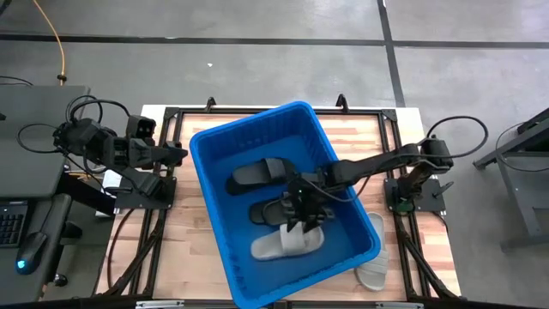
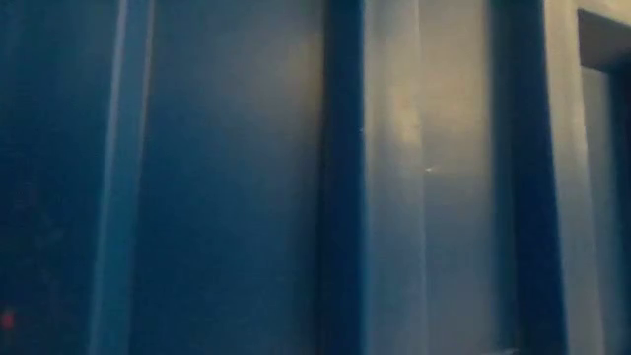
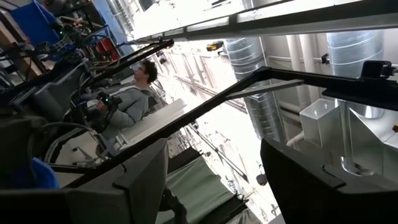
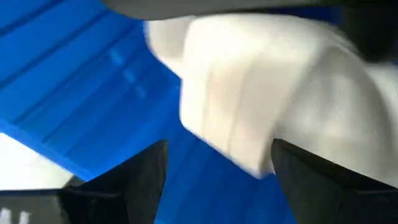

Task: Pick and place slides into bin
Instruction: Put the top white slide in the bin, then put the white slide in the bin

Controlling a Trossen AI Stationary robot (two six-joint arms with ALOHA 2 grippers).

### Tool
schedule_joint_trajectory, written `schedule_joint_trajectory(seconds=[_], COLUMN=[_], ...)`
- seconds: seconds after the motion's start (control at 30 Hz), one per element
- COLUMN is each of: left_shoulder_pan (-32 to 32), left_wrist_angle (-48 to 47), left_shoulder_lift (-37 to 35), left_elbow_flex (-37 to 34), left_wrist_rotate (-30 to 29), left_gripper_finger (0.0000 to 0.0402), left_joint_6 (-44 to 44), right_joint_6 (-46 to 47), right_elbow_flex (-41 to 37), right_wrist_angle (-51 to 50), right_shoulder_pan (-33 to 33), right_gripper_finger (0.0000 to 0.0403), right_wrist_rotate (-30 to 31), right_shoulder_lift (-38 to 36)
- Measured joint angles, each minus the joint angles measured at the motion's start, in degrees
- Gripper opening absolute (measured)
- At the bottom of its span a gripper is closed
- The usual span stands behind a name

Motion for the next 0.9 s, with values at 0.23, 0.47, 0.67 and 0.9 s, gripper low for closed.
schedule_joint_trajectory(seconds=[0.23, 0.47, 0.67, 0.9], left_shoulder_pan=[0.0, 0.0, 0.0, 0.0], left_wrist_angle=[0.0, 0.0, 0.0, 0.0], left_shoulder_lift=[0.0, 0.0, 0.0, 0.0], left_elbow_flex=[0.0, 0.0, 0.0, 0.0], left_wrist_rotate=[0.0, 0.0, 0.0, 0.1], left_gripper_finger=[0.0243, 0.0243, 0.0243, 0.0244], left_joint_6=[0.0, 0.5, 3.2, 4.2], right_joint_6=[-4.9, -14.2, -20.1, -25.1], right_elbow_flex=[7.5, 17.2, 26.6, 38.5], right_wrist_angle=[-18.5, -28.8, -36.4, -53.6], right_shoulder_pan=[0.1, -0.2, -1.2, -1.4], right_gripper_finger=[0.0273, 0.0273, 0.0273, 0.0270], right_wrist_rotate=[-4.1, 1.7, 9.1, 15.6], right_shoulder_lift=[-0.1, -0.3, -0.3, -0.3])
